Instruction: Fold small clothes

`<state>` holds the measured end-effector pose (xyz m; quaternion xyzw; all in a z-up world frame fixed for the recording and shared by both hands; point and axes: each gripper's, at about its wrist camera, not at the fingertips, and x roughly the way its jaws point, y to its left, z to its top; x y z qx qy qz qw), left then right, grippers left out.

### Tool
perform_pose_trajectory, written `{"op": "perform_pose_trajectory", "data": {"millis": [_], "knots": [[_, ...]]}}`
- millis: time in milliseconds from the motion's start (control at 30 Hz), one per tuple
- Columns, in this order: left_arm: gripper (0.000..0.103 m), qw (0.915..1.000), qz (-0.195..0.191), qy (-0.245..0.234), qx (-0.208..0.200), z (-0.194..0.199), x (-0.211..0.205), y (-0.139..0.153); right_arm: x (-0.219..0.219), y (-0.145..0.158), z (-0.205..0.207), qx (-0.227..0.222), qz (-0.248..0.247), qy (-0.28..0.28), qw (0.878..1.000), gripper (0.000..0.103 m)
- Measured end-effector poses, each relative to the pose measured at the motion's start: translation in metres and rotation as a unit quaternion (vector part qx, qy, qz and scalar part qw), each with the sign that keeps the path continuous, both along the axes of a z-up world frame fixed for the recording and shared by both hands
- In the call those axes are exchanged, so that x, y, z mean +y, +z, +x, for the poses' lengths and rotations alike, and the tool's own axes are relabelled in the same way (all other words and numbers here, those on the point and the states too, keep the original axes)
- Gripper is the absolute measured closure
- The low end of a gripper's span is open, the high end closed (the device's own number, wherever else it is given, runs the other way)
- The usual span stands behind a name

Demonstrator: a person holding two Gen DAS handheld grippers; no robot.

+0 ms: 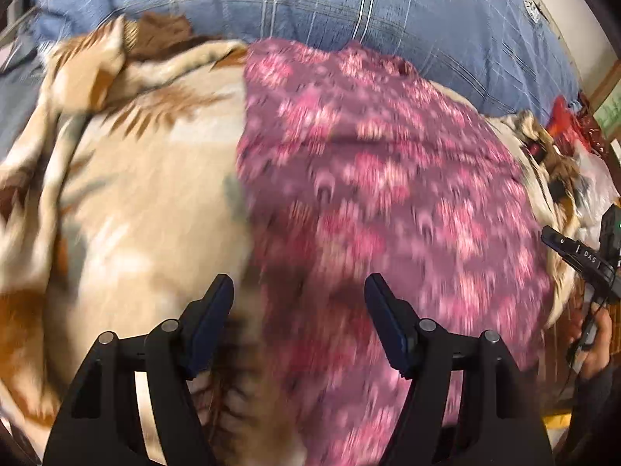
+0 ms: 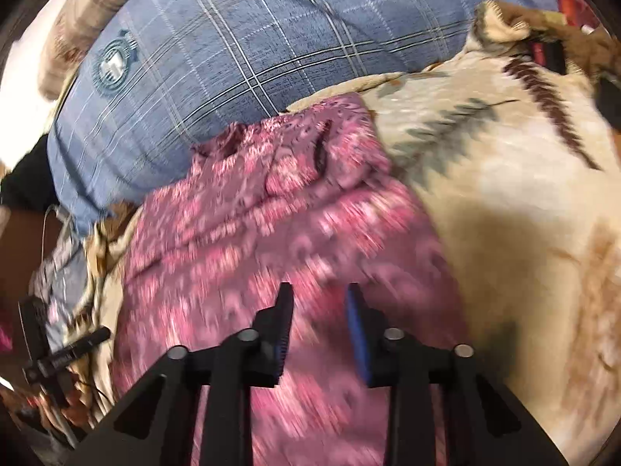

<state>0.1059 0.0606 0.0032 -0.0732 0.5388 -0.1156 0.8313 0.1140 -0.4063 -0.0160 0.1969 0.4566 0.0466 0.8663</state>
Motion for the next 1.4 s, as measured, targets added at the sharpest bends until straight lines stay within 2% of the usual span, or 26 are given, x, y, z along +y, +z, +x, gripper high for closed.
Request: {"op": "perform_pose_trajectory", "data": {"millis": [133,300,433,500,567,667,767,833,867,900,933,1033,1133,1167,1233,1267,1300,1367,1400], "knots": [[0.033,0.9986,-0.038,-0.004,0.038,-0.047,0.015,-0.014,-0.019,0.001,-0.053,0.0,-0.044,0.008,0.999,0.063],[0.034,0.9943,-0.063,-0.007,0.085,-0.095,0.015,-0.043,-0.046,-0.012,-0.1,0.018,-0.046,-0.001,0.999,0.06],[0.027,0.9954,-0.049,-0.023,0.079,-0.12,0.002,-0.044,-0.065,-0.03,-0.124,0.041,-0.012,-0.011,0.999,0.056],[0.027,0.9936,-0.054,-0.041,0.09,-0.127,-0.007,-0.049,-0.072,-0.041,-0.132,0.053,0.028,-0.011,0.998,0.054],[0.027,0.9936,-0.032,-0.048,0.097,-0.128,-0.015,-0.056,-0.073,-0.052,-0.137,0.065,0.064,-0.002,0.996,0.053],[0.018,0.9938,-0.027,-0.055,0.094,-0.127,-0.023,-0.057,-0.069,-0.06,-0.14,0.065,0.092,0.017,0.993,0.052],[0.018,0.9939,-0.022,-0.055,0.093,-0.129,-0.028,-0.057,-0.063,-0.06,-0.14,0.059,0.106,0.034,0.992,0.048],[0.027,0.9912,-0.04,-0.057,0.112,-0.13,-0.03,-0.063,-0.058,-0.059,-0.139,0.058,0.116,0.057,0.99,0.048],[0.04,0.9884,-0.056,-0.058,0.129,-0.13,-0.03,-0.068,-0.056,-0.059,-0.139,0.058,0.114,0.065,0.99,0.048],[0.048,0.9839,-0.075,-0.057,0.152,-0.13,-0.028,-0.075,-0.05,-0.058,-0.137,0.06,0.105,0.076,0.99,0.048],[0.048,0.9809,-0.082,-0.053,0.168,-0.13,-0.028,-0.082,-0.049,-0.058,-0.137,0.061,0.1,0.082,0.99,0.048],[0.048,0.9827,-0.066,-0.032,0.17,-0.128,-0.025,-0.092,-0.044,-0.058,-0.133,0.067,0.086,0.092,0.99,0.048],[0.048,0.9813,-0.089,-0.015,0.169,-0.123,-0.019,-0.092,-0.039,-0.059,-0.132,0.072,0.079,0.1,0.989,0.047],[0.051,0.9811,-0.09,-0.017,0.171,-0.123,-0.019,-0.092,-0.039,-0.059,-0.131,0.072,0.076,0.103,0.989,0.048],[0.07,0.9819,-0.074,-0.031,0.171,-0.124,-0.024,-0.093,-0.039,-0.06,-0.13,0.072,0.07,0.111,0.989,0.048],[0.086,0.9816,-0.069,-0.039,0.174,-0.125,-0.027,-0.093,-0.038,-0.06,-0.13,0.072,0.065,0.115,0.989,0.048],[0.093,0.9806,-0.066,-0.046,0.179,-0.126,-0.028,-0.093,-0.036,-0.059,-0.13,0.071,0.056,0.121,0.989,0.052],[0.096,0.9797,-0.072,-0.05,0.18,-0.126,-0.028,-0.092,-0.031,-0.058,-0.129,0.065,0.032,0.134,0.988,0.072],[0.097,0.9792,-0.077,-0.055,0.179,-0.128,-0.029,-0.088,-0.029,-0.056,-0.13,0.059,0.028,0.145,0.987,0.096]]}}
